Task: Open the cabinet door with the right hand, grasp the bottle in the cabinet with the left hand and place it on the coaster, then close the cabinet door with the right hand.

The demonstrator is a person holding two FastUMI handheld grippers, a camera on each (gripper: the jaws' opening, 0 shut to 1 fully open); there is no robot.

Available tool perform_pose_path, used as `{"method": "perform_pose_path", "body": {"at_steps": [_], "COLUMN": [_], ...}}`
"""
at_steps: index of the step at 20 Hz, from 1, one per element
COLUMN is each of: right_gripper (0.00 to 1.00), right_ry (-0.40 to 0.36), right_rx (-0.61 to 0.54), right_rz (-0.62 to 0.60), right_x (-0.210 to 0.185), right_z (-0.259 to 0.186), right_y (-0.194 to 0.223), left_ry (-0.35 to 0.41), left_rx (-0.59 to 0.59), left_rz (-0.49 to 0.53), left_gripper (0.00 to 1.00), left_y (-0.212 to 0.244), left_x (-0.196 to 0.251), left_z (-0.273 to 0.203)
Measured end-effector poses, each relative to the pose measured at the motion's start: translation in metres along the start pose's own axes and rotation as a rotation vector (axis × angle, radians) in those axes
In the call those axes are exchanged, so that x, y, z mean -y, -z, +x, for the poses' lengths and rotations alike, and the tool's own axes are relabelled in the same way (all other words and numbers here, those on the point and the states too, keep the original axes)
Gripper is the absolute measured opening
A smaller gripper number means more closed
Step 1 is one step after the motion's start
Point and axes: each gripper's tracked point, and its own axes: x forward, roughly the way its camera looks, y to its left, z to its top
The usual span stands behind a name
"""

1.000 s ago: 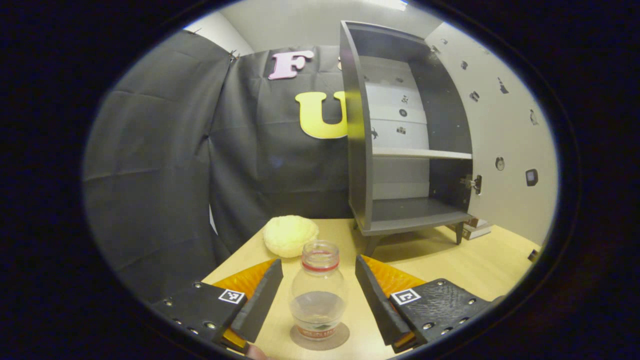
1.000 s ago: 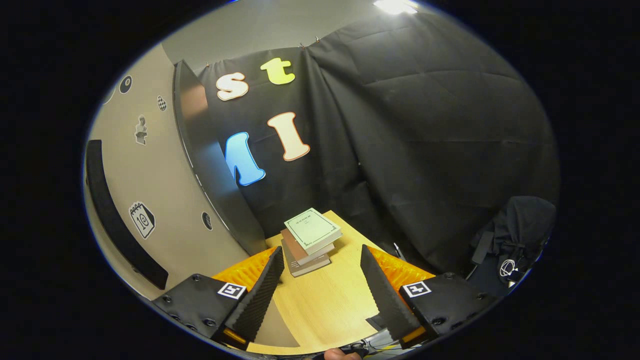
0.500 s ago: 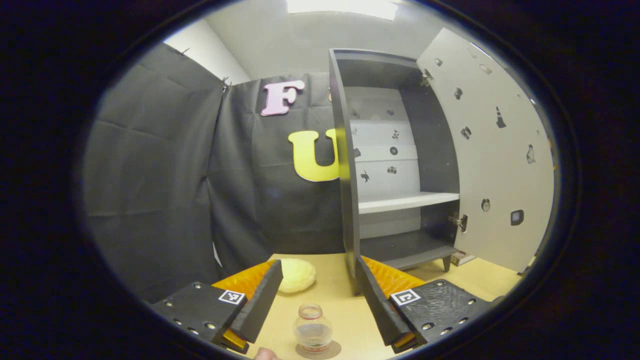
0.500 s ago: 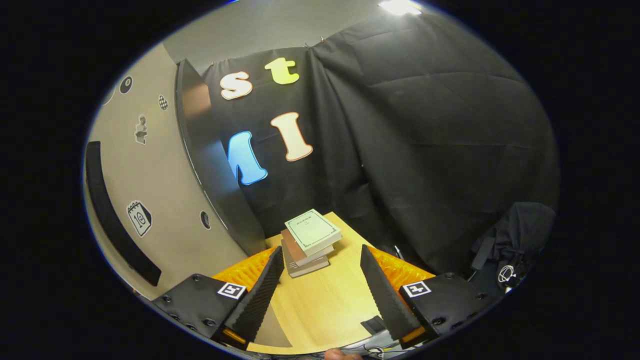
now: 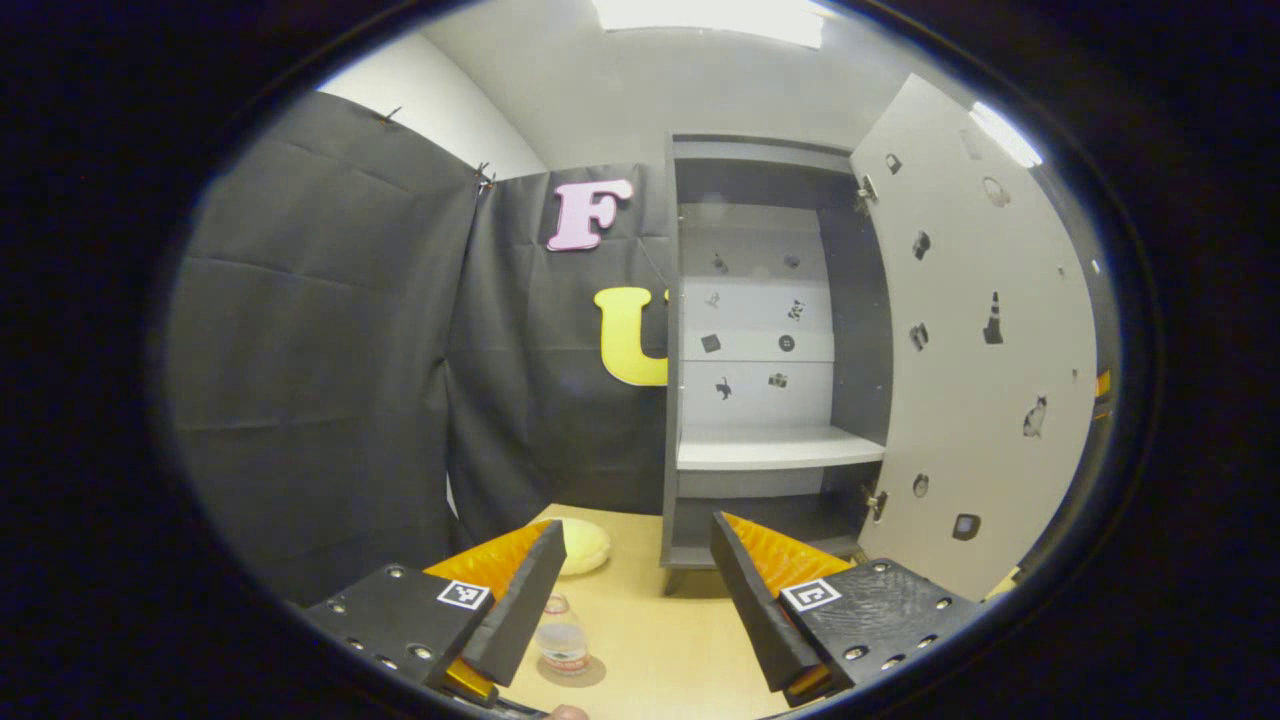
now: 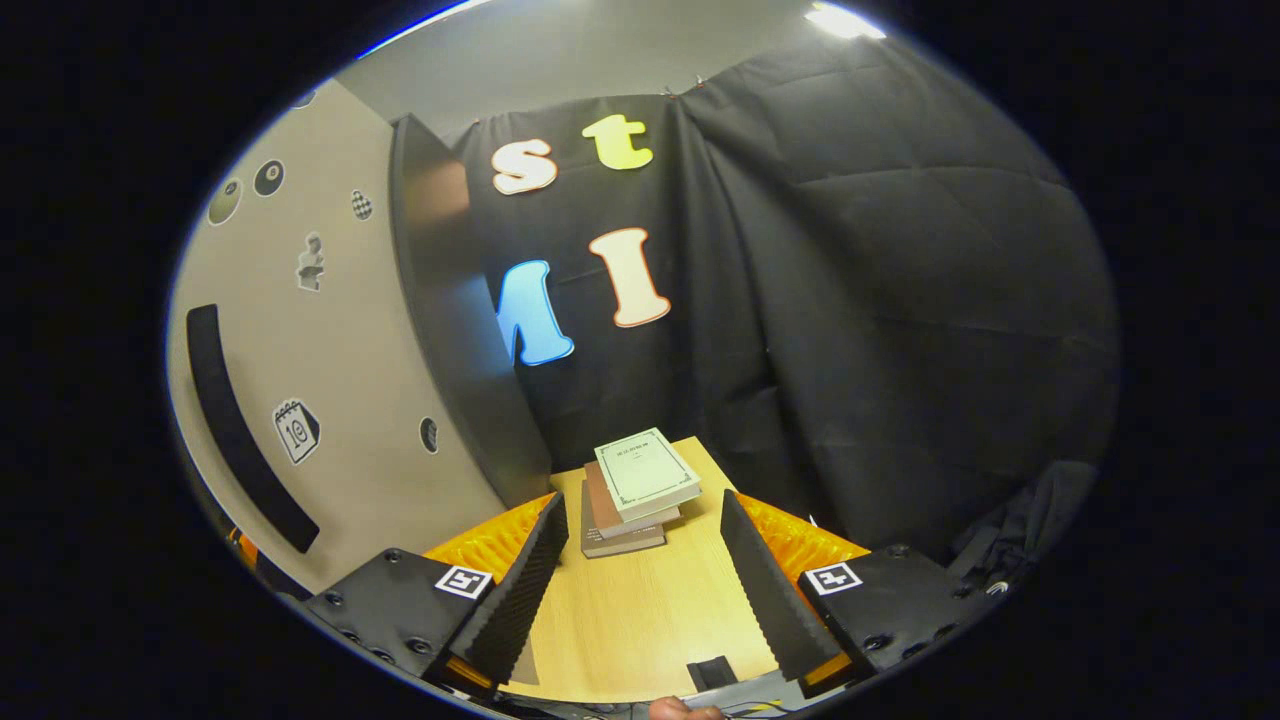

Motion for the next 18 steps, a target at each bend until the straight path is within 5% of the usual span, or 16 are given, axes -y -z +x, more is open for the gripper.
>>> {"method": "perform_pose_path", "body": {"at_steps": [8, 18], "right_gripper": [0.98, 0.98], "right_ry": [-0.226, -0.275], "right_rx": [-0.003, 0.089], "right_rz": [-0.099, -0.164], "right_x": [-0.033, -0.103], "right_z": [-0.013, -0.04], "right_y": [-0.017, -0.061], "left_ry": [-0.025, 0.073], "left_rx": [-0.064, -0.134], "left_rz": [0.002, -0.088], "left_gripper": [0.87, 0.9], "left_y": [0.006, 0.023], "left_x": [0.079, 0.094], "left_z": [-0.076, -0.07]}}
